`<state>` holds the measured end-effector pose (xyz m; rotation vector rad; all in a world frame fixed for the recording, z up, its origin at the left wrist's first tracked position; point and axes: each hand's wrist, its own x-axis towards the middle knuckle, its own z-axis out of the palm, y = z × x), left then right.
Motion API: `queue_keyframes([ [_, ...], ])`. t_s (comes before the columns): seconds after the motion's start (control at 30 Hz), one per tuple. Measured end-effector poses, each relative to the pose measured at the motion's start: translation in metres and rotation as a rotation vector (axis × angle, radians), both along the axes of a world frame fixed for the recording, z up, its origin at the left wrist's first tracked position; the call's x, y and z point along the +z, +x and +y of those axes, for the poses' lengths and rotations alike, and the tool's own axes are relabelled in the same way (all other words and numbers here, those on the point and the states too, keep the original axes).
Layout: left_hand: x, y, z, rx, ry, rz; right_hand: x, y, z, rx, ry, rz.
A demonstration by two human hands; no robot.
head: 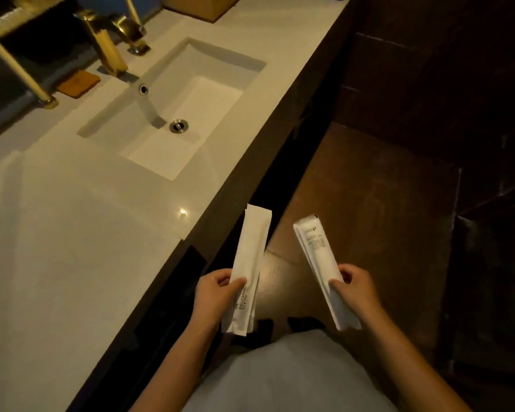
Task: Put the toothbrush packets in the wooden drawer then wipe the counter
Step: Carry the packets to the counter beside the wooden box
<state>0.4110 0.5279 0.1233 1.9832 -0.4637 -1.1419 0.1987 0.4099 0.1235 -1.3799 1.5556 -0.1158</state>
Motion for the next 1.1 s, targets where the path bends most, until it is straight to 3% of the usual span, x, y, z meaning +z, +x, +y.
queue_keyframes([
  [0.37, -0.043, -0.098, -0.073, -0.347, 0.181, -0.269, -0.059, -0.167, -0.010, -0.392, 0.183, 0.028],
  [0.47, -0.056, -0.127, -0.083, -0.377, 0.226, -0.344, -0.065, -0.193, -0.035, -0.391, 0.184, 0.039],
  [0.77, -0.062, -0.118, -0.157, -0.096, 0.212, -0.320, -0.073, -0.214, -0.154, -0.363, 0.141, -0.036],
  [1.1, -0.092, -0.145, -0.356, -0.361, 0.299, -0.432, -0.083, -0.255, -0.313, -0.286, 0.092, 0.118],
])
